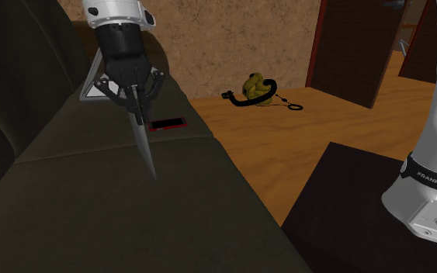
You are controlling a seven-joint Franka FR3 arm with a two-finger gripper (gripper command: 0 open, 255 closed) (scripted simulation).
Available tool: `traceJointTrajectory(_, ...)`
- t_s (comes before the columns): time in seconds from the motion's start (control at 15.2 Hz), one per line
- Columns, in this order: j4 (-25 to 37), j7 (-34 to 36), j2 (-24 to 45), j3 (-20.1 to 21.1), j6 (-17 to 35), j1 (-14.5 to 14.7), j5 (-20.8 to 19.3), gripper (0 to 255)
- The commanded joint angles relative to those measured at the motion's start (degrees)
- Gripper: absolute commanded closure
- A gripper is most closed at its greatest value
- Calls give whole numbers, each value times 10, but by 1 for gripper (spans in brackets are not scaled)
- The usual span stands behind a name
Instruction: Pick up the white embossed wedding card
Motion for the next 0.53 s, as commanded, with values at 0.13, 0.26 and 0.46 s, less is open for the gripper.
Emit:
traceJointTrajectory(0.13, 21, 3, -5, 2, -26, 1, 2, 255)
traceJointTrajectory(0.26, 33, 4, -7, 2, -40, 2, 3, 255)
traceJointTrajectory(0.46, 40, 4, -8, 3, -48, 2, 3, 255)
